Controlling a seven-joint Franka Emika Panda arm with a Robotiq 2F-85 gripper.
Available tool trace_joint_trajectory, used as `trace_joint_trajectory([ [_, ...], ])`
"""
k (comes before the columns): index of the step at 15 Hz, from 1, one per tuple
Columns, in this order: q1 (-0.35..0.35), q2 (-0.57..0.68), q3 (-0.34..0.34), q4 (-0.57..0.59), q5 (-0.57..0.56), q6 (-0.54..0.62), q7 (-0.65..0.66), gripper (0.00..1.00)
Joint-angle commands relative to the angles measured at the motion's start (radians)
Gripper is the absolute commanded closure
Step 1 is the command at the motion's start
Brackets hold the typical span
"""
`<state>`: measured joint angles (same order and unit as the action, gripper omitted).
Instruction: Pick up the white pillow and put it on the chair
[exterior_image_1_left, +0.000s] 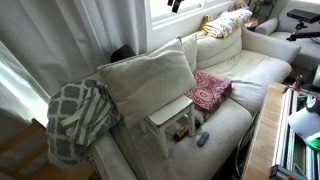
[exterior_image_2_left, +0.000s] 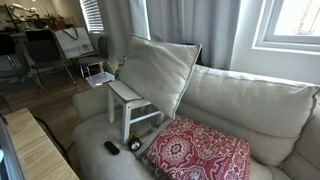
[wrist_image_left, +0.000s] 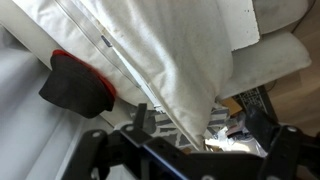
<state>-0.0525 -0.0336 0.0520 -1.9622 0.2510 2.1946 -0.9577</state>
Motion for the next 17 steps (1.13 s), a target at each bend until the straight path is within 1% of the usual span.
trace_joint_trajectory([
  [1,0.005,-0.092,-0.061,-0.024,0.062,-0.065,0.016,0.0],
  [2,0.007,-0.111,-0.077,-0.025,0.076,-0.077,0.015,0.0],
  [3,0.022,-0.063,-0.071,0.001,0.038,-0.046,0.006,0.0],
  [5,0.023,-0.08,-0.083,0.002,0.04,-0.049,0.005,0.0],
  [17,0.031,-0.065,-0.079,0.002,0.04,-0.049,0.005,0.0],
])
